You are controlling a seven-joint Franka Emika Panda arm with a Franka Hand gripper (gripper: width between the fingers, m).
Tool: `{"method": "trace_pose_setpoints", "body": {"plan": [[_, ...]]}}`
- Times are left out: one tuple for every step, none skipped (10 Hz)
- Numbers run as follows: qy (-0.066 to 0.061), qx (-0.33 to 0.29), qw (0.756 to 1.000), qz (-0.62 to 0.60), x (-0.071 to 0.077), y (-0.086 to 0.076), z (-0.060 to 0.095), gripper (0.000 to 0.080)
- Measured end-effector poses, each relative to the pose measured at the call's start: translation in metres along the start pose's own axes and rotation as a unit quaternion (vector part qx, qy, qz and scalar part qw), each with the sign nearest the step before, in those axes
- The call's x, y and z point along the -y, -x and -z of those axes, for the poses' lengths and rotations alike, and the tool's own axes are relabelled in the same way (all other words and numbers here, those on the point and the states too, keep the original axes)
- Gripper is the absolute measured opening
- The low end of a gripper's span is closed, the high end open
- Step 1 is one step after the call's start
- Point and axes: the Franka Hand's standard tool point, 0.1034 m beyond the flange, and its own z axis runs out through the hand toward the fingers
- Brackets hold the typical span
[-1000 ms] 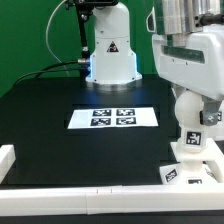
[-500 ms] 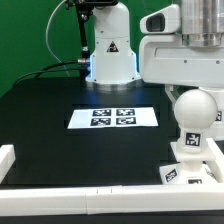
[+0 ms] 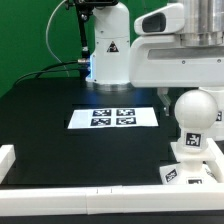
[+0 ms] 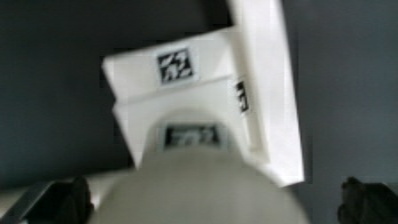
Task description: Assemble lamp
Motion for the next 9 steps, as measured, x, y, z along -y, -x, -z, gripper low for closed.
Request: {"method": "trace_pose_setpoints", "body": {"plan": [[0.0, -0.007, 1.0, 0.011, -0.0012, -0.0024, 0.0004, 0.0699], [0.0, -0.007, 1.0, 0.001, -0.0004, -0.0021, 0.0001, 0.0577], [0.0, -0.007, 1.0, -0.007, -0.0006, -0.0023, 0.0002, 0.0577], [0.0, -0.007, 1.0, -0.013, -0.0007, -0.0023, 0.0001, 0.0574], [-0.001, -0.007, 0.999, -0.037, -0.0008, -0.0023, 0.0001, 0.0574], [-0.001, -0.007, 0.997, -0.077, -0.0015, -0.0024, 0.0001, 0.0574], [0.001, -0.007, 0.991, -0.134, -0.0014, -0.0022, 0.0001, 0.0574], [0.006, -0.008, 0.98, -0.2, -0.0011, -0.0014, 0.0002, 0.0574], [0.008, -0.006, 0.966, -0.259, -0.0005, -0.0001, 0.0002, 0.0574]]}}
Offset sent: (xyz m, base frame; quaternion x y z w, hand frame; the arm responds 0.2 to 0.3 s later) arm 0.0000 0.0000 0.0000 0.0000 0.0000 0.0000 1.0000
